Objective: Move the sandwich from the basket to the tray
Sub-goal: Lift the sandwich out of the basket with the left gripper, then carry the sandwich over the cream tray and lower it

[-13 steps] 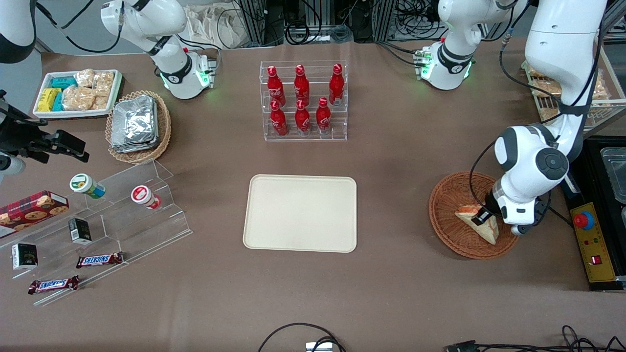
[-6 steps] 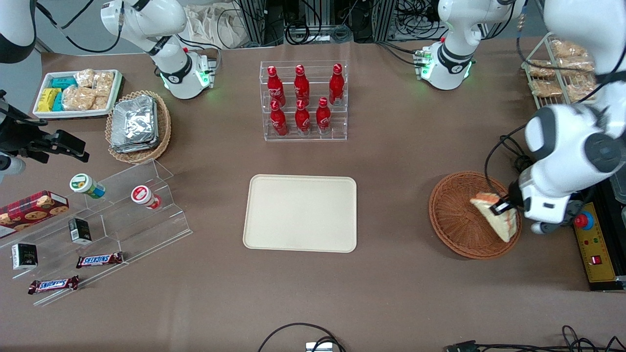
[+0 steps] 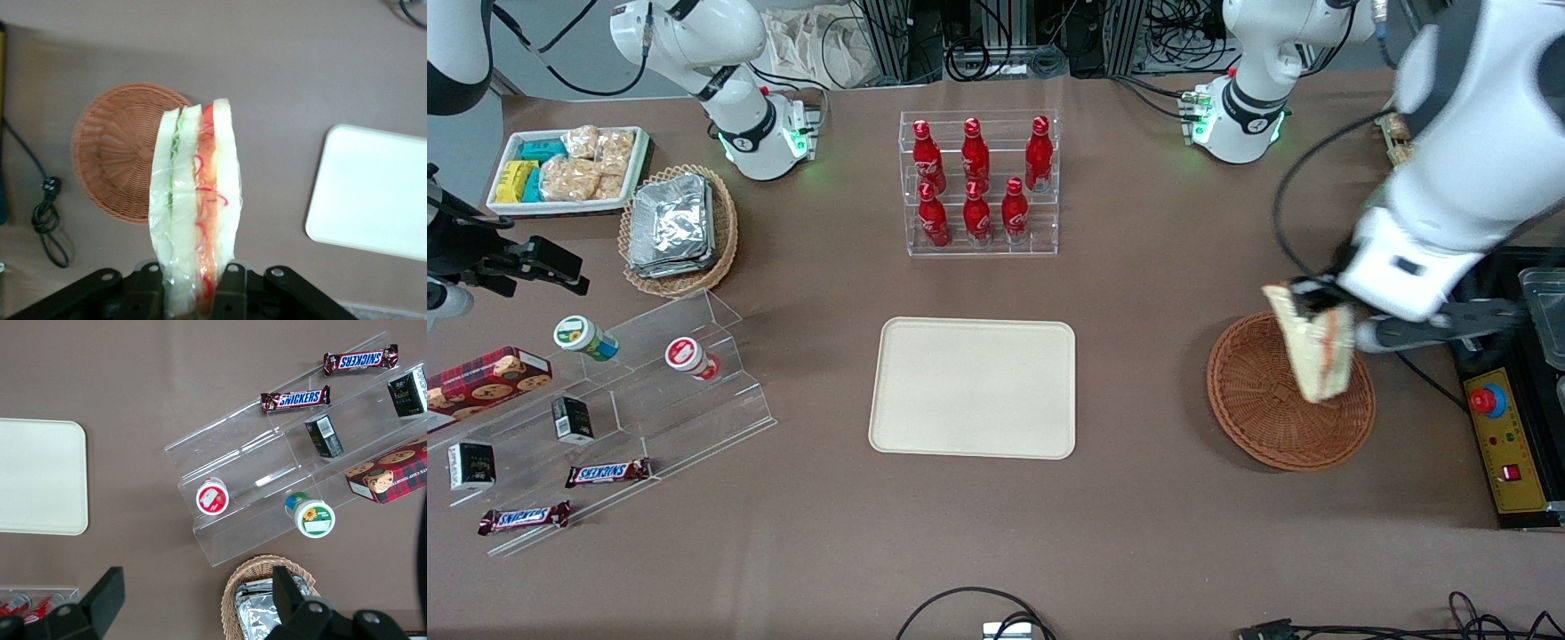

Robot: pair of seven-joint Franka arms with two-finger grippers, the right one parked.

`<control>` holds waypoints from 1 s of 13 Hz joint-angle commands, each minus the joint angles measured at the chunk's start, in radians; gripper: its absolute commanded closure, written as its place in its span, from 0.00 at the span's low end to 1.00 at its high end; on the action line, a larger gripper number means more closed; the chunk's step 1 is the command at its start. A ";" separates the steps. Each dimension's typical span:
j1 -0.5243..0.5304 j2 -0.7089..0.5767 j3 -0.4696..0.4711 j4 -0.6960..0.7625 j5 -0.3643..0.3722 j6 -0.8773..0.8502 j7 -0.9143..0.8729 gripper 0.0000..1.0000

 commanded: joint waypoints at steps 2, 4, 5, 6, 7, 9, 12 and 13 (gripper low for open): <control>-0.194 0.133 0.011 0.092 0.023 0.006 -0.122 1.00; -0.276 0.214 0.011 0.100 0.023 0.054 -0.171 1.00; -0.301 0.256 0.011 0.093 0.017 0.103 -0.179 1.00; -0.315 0.297 0.011 0.091 0.008 0.151 -0.187 1.00; -0.331 0.337 0.011 0.091 0.006 0.197 -0.205 1.00; -0.362 0.417 0.011 0.083 0.018 0.329 -0.265 1.00; -0.364 0.489 0.013 0.045 0.034 0.469 -0.269 1.00; -0.365 0.517 0.013 0.043 0.061 0.498 -0.277 1.00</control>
